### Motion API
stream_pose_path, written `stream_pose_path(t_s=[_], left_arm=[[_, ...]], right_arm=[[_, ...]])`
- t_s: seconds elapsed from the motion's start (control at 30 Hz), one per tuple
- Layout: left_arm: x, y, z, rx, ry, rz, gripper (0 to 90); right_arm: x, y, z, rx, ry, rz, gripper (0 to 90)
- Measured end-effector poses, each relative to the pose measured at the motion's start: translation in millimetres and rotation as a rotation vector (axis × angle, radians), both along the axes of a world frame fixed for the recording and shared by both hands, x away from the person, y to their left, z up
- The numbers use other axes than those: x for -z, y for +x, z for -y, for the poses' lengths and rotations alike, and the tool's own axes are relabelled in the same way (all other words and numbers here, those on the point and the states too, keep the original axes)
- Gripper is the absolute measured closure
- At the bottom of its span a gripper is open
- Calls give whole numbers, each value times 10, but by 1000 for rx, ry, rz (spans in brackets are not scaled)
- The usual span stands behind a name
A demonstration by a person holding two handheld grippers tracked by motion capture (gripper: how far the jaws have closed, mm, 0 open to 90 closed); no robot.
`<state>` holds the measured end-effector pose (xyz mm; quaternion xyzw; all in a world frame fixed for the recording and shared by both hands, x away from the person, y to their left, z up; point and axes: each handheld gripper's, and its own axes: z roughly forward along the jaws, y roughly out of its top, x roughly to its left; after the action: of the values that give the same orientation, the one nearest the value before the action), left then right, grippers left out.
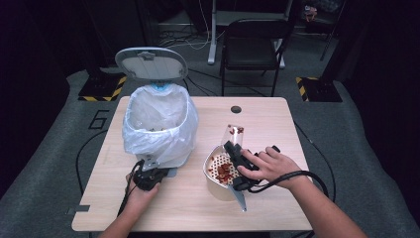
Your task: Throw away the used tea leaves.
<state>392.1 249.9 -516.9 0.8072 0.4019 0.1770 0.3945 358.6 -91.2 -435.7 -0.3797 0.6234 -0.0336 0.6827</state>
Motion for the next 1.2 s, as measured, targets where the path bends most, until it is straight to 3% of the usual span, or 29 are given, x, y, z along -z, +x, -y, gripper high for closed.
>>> stream_pose_path(t_s=[0.17, 0.33, 0.5, 0.83, 0.9, 0.93, 0.97, 1.03, 1.17, 1.2], left_arm=[[0, -2, 2, -1, 4, 2, 900], [0, -1, 1, 0, 1, 0, 900], [0, 0, 0, 0, 1, 1, 900], [-1, 0, 0, 1, 3, 1, 900], [-1, 0, 0, 0, 4, 2, 900], [0, 0, 1, 1, 4, 3, 900], [3, 1, 1, 1, -2, 3, 900], [-2, 0, 0, 0, 8, 2, 900], [-2, 0, 0, 0, 9, 3, 900], [-1, 0, -1, 2, 6, 2, 900]], right_arm=[[-3, 2, 14, 4, -4, 26, 474], [-7, 6, 19, 9, 19, 13, 474], [-7, -6, 8, -1, -8, 22, 474], [-34, 5, 8, -8, 13, -5, 473], [-54, -1, 3, -16, 1, -11, 473], [-76, -10, -1, -10, -35, -3, 473], [-79, -2, -5, -20, -30, -17, 473], [-59, -13, -7, -37, 27, -31, 473], [-82, -13, -18, -32, 8, -38, 473], [-93, -9, -20, -23, 3, -61, 474]])
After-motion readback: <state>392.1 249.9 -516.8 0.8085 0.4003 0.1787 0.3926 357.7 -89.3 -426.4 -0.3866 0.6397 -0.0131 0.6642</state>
